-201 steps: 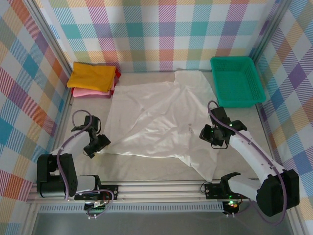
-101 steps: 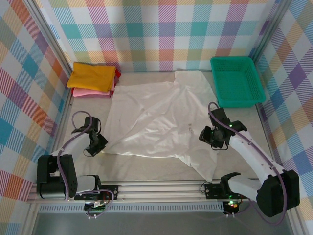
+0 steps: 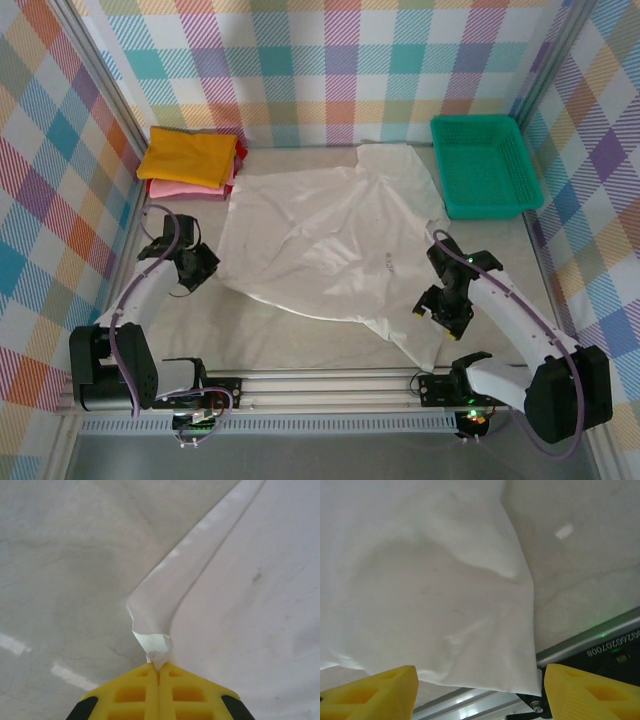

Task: Fold and stack the t-shirts

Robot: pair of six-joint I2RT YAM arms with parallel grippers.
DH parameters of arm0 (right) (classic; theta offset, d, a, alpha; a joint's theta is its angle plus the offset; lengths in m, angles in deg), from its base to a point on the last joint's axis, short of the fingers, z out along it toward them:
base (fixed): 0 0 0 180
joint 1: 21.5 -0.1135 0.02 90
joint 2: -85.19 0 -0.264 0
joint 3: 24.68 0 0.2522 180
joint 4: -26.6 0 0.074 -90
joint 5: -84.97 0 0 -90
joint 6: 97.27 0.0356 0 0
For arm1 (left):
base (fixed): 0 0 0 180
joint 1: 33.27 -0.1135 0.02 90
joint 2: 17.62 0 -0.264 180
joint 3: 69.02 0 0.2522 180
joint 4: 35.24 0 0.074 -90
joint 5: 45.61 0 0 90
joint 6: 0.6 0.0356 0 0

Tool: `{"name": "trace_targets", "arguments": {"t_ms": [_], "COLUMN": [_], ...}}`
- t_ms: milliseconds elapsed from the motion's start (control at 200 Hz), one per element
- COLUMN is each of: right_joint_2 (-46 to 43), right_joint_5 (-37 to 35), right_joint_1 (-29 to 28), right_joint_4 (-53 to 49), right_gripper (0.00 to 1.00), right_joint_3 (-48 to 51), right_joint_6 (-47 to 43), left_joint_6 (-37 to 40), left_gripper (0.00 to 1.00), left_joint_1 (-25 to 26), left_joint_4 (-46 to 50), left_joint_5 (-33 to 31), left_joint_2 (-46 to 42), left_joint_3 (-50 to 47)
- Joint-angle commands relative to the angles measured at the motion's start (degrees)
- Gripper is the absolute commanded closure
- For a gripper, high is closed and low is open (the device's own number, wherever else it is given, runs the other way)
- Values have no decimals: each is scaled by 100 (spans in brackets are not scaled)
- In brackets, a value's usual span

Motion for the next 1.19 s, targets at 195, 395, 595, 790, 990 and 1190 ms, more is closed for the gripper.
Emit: {"name": "trace_targets", "arguments": {"t_ms": [195, 395, 595, 790, 990, 1190], "right_joint_2": [148, 316, 25, -584, -293, -187], "right_joint_5": [1252, 1144, 1026, 538, 265, 274], "right_joint_1": [-28, -146, -438, -448, -166, 525], "right_joint_4": [683, 1088, 1531, 939, 162, -203], "right_gripper": [34, 34, 59, 89, 97, 100], "right_joint_3": [1028, 1297, 1564, 1112, -393, -1488], "right_joint_6": [476, 580, 1081, 1169, 590, -111], "left_joint_6": [28, 60, 80, 67, 27, 19], "left_gripper": [100, 100, 100, 100, 100, 100], "left_joint_1": [-46, -46, -46, -46, -60, -107], "left_joint_4": [-320, -353, -344, -229, 144, 595], "left_joint_5": [434, 474, 467, 457, 338, 247], "left_joint_2": [323, 306, 234, 141, -232, -738], "left_joint_3": [-39, -101, -114, -70, 57, 192]}}
